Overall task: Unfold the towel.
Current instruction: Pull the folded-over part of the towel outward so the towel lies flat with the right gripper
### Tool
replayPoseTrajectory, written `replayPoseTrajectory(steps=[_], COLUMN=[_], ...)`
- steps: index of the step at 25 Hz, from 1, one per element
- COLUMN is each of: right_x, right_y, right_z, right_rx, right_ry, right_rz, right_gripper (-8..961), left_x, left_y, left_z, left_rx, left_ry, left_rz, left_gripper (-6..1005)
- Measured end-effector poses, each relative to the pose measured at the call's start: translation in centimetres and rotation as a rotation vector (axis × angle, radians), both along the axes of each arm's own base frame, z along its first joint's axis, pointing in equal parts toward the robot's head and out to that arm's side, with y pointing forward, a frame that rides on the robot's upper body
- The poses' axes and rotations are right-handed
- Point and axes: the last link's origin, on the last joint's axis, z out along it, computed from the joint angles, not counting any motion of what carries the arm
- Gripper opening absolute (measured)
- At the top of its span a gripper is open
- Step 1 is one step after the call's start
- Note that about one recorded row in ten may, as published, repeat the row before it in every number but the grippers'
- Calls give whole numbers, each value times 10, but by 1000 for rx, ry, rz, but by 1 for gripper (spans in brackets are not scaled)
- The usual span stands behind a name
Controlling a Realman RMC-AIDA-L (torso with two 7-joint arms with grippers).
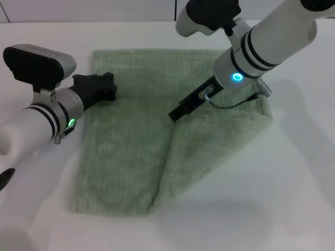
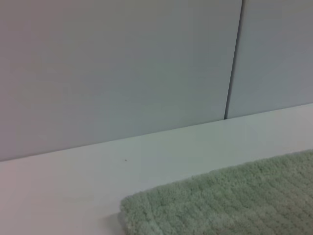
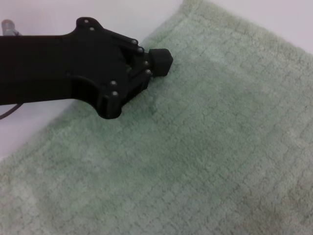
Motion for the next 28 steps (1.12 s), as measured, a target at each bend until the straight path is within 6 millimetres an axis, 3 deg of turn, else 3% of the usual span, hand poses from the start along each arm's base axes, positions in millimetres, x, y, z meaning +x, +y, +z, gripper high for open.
replayPoseTrajectory(steps=[11, 17, 25, 28], right_x=[2, 2, 0, -2], right_y=[-1, -1, -2, -3], right_z=[-2, -2, -3, -3], right_rx=[-12, -14, -27, -37], right_ry=[-15, -16, -30, -41], right_rz=[-4, -8, 23, 47], right_gripper=[689, 495, 130, 100], left_x=[0, 1, 0, 0], left_y=[0, 0, 0, 0], left_z=[0, -1, 0, 1], left_rx=[0, 0, 3, 3], left_ry=[-2, -3, -4, -4], left_rz=[0, -1, 2, 2], left_gripper=[-2, -2, -1, 0])
